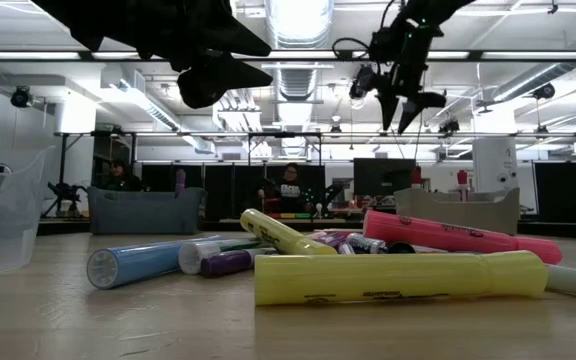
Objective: Pick & Place Markers
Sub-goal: Put the pink highlighter pen into the black bin
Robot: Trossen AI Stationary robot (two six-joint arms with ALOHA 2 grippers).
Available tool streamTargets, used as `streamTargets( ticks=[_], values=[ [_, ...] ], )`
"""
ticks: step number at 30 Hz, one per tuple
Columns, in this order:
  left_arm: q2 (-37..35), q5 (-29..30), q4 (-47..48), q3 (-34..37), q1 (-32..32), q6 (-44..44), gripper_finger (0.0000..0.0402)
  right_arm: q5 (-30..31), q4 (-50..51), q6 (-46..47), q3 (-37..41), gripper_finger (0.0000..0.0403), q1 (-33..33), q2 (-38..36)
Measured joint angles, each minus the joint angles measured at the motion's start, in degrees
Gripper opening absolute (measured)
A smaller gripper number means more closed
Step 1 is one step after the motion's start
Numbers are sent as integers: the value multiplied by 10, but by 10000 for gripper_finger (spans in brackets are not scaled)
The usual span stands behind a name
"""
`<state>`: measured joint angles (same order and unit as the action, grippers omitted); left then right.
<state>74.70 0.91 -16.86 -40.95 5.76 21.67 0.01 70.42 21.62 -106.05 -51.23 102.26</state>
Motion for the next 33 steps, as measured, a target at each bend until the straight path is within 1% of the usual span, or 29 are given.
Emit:
streamTargets(
  ticks=[5,12,27,33],
  values=[
    [0,0,3,0,0,0,183,0,31,-20,-39,171,25,0],
    [0,0,3,0,0,-6,183,0,44,-37,-77,171,86,0],
    [0,0,2,0,0,-7,183,-1,45,-54,-81,171,269,0],
    [0,0,4,0,0,-7,183,-1,47,-28,-81,171,335,0]
  ],
)
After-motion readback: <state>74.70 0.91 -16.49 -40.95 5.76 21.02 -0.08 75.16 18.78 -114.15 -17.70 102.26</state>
